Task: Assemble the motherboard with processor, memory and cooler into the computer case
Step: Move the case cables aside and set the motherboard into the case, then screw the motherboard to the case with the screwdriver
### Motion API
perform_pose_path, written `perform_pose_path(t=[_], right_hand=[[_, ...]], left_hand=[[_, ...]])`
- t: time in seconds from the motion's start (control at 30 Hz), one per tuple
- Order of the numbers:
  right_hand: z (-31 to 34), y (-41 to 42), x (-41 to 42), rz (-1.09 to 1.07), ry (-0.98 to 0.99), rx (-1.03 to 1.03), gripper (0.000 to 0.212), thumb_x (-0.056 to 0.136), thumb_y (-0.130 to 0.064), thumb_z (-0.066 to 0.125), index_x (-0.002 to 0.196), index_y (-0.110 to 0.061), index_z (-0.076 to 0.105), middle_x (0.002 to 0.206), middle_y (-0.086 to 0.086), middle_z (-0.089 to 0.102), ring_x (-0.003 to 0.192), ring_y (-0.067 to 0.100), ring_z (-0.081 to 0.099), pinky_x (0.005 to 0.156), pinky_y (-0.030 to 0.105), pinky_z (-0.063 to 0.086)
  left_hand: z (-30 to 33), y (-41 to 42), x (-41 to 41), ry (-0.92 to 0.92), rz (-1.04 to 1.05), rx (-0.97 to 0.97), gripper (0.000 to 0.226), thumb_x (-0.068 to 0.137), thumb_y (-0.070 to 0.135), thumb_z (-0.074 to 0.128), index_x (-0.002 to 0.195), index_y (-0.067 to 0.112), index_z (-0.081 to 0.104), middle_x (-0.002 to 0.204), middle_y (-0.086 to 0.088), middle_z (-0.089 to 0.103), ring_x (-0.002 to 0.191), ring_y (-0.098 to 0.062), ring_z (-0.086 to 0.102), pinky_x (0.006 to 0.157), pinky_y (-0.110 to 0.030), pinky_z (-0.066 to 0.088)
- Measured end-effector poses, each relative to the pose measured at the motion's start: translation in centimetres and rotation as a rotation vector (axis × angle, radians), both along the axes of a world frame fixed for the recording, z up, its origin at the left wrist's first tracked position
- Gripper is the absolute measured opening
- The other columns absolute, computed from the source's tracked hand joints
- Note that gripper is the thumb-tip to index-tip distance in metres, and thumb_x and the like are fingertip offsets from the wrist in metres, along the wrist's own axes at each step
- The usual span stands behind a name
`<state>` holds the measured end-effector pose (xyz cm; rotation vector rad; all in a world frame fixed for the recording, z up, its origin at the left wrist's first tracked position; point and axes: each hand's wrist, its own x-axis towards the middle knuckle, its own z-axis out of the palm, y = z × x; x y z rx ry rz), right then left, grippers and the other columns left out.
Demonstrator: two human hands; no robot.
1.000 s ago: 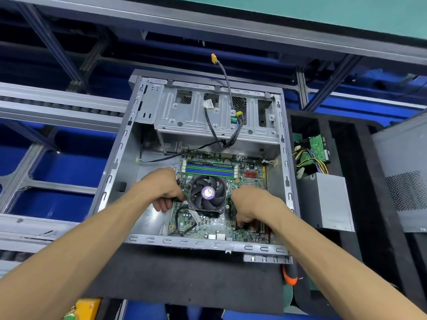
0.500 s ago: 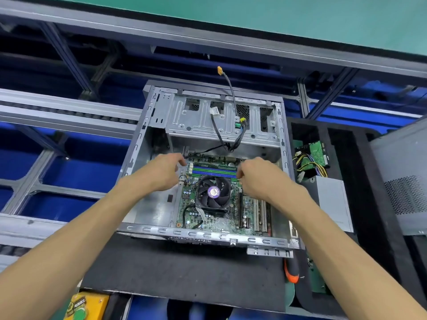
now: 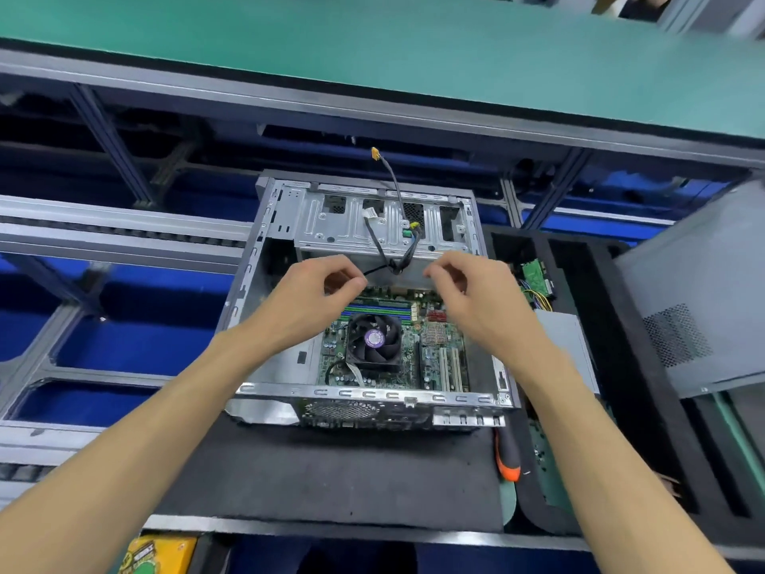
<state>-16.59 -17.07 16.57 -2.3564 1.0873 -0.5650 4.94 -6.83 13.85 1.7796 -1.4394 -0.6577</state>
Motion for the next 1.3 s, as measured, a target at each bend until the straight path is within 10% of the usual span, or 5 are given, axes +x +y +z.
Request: perform_pose_path(t=[0.33,0.97,1.3], right_hand=[[0.7,4.9,-6.0,-0.155,-0.127,-0.035,0.019,0.1,-0.02,0.057,0.088,-0.017,0.072,0.059,-0.014,0.057,0.058,0.002,0.053,0.054,0.012,0.038],[-1.2,9.8,-10.0,-0.198,-0.384,0.046,0.032,0.099,-0.022,0.047,0.067,-0.019,0.042,0.056,-0.003,0.045,0.051,0.007,0.036,0.049,0.026,0.03],[-11.7,10.1,-17.4,-0.396,0.03,0.187,0.017,0.099,-0.039,0.055,0.092,-0.023,0.052,0.074,-0.012,0.061,0.067,0.014,0.061,0.056,0.031,0.045]], left_hand=[[0.1,2.1,-4.9,-0.006,-0.084,-0.079,0.011,0.094,0.025,0.064,0.085,0.022,0.069,0.072,0.011,0.067,0.064,0.0,0.057,0.061,-0.009,0.04],[0.7,11.8,-12.0,0.063,0.056,-0.086,0.014,0.095,0.027,0.065,0.082,0.02,0.067,0.072,-0.008,0.065,0.06,-0.013,0.051,0.06,-0.028,0.044],[-3.0,10.6,-19.7,0.131,-0.062,0.056,0.013,0.095,0.027,0.065,0.084,0.02,0.066,0.073,-0.003,0.065,0.062,-0.014,0.054,0.064,-0.025,0.046]])
